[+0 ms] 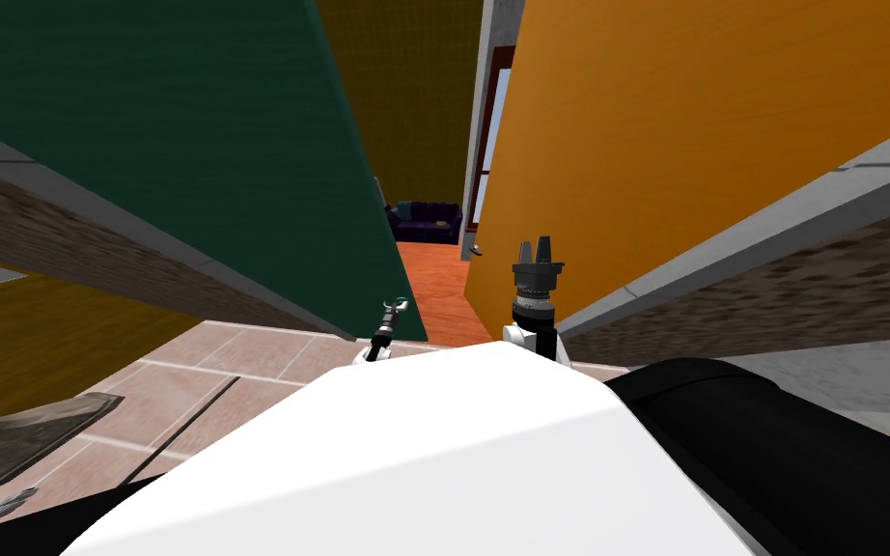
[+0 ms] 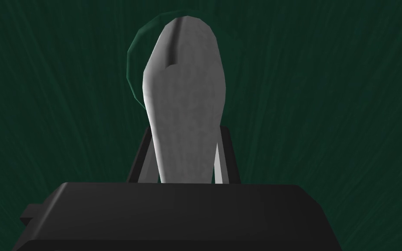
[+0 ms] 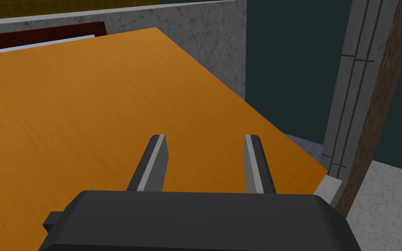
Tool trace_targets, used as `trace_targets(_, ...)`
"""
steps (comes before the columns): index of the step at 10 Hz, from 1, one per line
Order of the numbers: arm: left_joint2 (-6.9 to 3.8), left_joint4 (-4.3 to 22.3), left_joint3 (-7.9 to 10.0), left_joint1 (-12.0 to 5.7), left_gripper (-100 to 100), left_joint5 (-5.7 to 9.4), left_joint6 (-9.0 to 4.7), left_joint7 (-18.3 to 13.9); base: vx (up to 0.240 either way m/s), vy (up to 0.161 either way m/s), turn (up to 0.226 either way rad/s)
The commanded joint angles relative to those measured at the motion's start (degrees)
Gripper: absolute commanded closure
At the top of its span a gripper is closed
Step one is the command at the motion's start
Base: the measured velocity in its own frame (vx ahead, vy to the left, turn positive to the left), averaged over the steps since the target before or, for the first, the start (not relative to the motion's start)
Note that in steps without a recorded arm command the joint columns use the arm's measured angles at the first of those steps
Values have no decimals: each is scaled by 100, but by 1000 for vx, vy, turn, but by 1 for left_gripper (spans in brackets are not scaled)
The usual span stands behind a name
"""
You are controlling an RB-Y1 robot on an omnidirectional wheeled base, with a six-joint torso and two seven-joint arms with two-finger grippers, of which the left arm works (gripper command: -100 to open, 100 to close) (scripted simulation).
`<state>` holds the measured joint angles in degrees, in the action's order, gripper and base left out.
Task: Push the door open
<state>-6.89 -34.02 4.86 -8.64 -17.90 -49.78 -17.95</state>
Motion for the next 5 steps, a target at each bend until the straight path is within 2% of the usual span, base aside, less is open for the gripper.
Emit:
trace_targets(1,-27,-22,110,-71,100,77,-2,92,184,-49,40)
trace_targets(5,42,-5,327,-112,100,246,69,361,198,-73,74)
